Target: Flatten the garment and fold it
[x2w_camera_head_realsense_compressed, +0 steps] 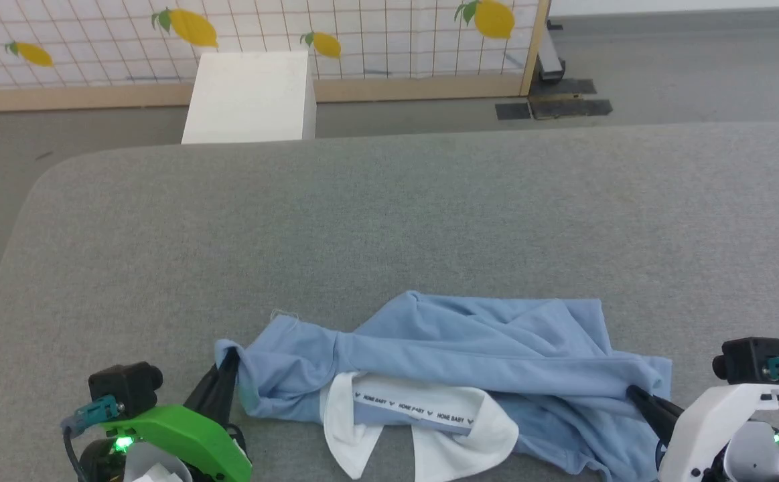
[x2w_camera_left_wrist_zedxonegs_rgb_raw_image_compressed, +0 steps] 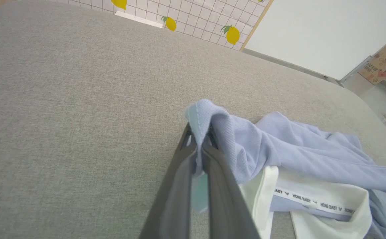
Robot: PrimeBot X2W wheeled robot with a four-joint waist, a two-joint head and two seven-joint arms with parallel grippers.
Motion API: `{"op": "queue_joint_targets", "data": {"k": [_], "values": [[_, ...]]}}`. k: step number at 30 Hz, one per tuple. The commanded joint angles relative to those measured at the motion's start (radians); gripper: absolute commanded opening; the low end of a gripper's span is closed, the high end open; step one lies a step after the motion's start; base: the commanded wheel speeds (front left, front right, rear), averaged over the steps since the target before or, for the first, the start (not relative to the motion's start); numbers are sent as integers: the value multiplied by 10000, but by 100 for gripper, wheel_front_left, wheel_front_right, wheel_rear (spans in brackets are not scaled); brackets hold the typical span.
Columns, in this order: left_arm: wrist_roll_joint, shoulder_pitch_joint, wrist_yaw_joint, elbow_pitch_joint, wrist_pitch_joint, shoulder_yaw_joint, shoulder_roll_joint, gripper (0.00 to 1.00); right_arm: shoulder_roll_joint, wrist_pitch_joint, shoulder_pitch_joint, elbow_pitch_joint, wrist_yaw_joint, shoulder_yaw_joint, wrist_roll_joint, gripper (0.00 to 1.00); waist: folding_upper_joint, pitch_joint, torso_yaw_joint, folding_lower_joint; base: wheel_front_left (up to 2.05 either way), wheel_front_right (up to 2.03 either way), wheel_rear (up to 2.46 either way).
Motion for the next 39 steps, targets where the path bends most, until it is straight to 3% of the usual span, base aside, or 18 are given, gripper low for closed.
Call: {"op": "queue_joint_targets", "data": {"k": [1, 7, 16, 23, 32, 39], "values": [[-169, 45, -79, 42, -104, 43, -70, 0, 67, -11, 22, -172, 37, -68, 147, 0, 47, -111, -32, 1, 0, 0, 0], [-600, -810, -787, 98, -123, 352, -52, 0, -191, 346, -861, -485, 37, -209, 473, 0, 47, -319, -89, 1, 0, 0, 0], [-359, -4091, -1689, 104, 977, 617, 809, 0, -1919, 1827, -3713, -725, 37, -497, 1035, 0, 47, -708, -170, 1, 0, 0, 0], [50, -6670, -1993, 214, 1868, 581, 1109, 0, -2684, 2624, -5381, -698, 37, -791, 1289, 0, 47, -856, -212, 1, 0, 0, 0], [228, -8398, -2199, 1094, 2608, 546, 1357, 0, -2705, 3020, -6465, -400, 37, -707, 1186, 0, 47, -375, -267, 1, 0, 0, 0], [661, -10372, -2550, 2504, 3359, 362, 1714, 0, -2012, 3168, -8270, 223, 37, -416, 434, 0, 47, 1314, -323, 1, 0, 0, 0]]}}
